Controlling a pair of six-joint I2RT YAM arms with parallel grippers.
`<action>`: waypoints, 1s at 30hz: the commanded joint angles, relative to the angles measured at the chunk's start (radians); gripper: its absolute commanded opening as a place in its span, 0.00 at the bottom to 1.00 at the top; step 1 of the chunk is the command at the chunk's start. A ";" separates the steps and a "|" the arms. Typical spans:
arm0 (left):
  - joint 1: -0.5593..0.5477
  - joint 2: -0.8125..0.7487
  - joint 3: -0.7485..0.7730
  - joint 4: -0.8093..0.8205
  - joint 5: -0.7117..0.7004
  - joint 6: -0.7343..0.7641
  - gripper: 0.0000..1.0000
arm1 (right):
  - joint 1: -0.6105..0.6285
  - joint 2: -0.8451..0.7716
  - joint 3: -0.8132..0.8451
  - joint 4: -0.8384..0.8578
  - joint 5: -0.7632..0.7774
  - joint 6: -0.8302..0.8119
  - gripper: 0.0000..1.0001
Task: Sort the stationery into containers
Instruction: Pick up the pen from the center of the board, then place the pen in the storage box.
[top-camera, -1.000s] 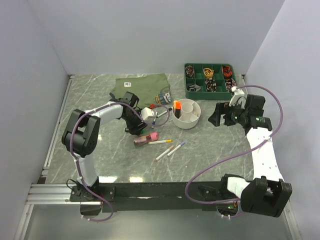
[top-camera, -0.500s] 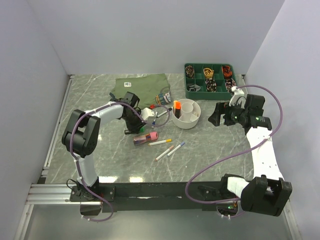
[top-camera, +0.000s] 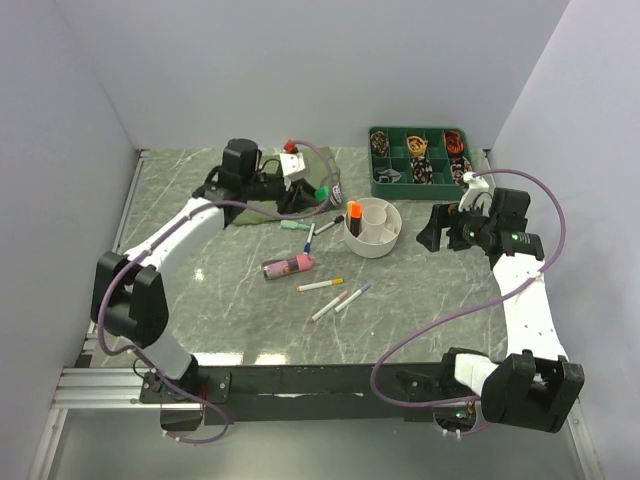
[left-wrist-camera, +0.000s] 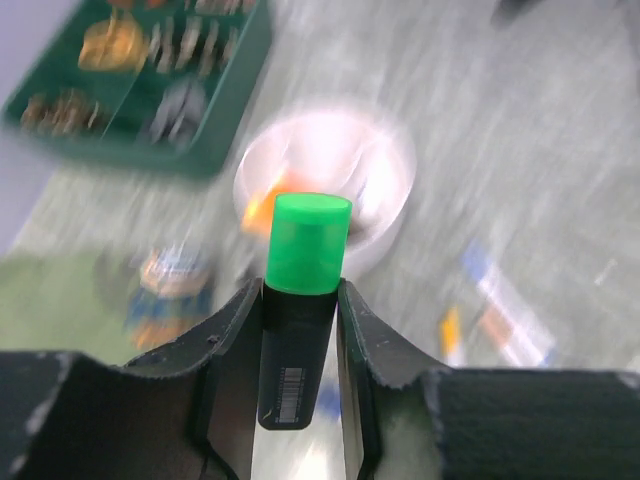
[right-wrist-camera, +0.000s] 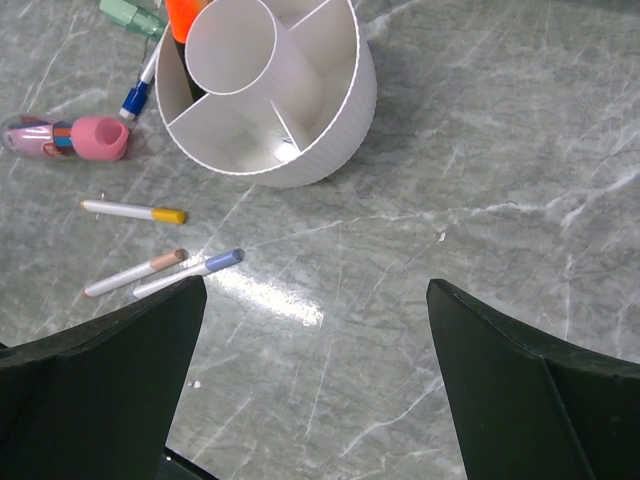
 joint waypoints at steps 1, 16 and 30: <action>-0.035 0.063 -0.160 0.753 0.195 -0.507 0.01 | 0.006 0.001 0.029 0.047 0.009 0.011 1.00; -0.139 0.404 -0.034 1.388 0.117 -1.049 0.01 | 0.005 -0.063 0.016 -0.017 0.061 -0.014 1.00; -0.141 0.550 0.003 1.439 0.107 -1.066 0.01 | 0.005 -0.006 0.089 -0.062 0.081 -0.040 1.00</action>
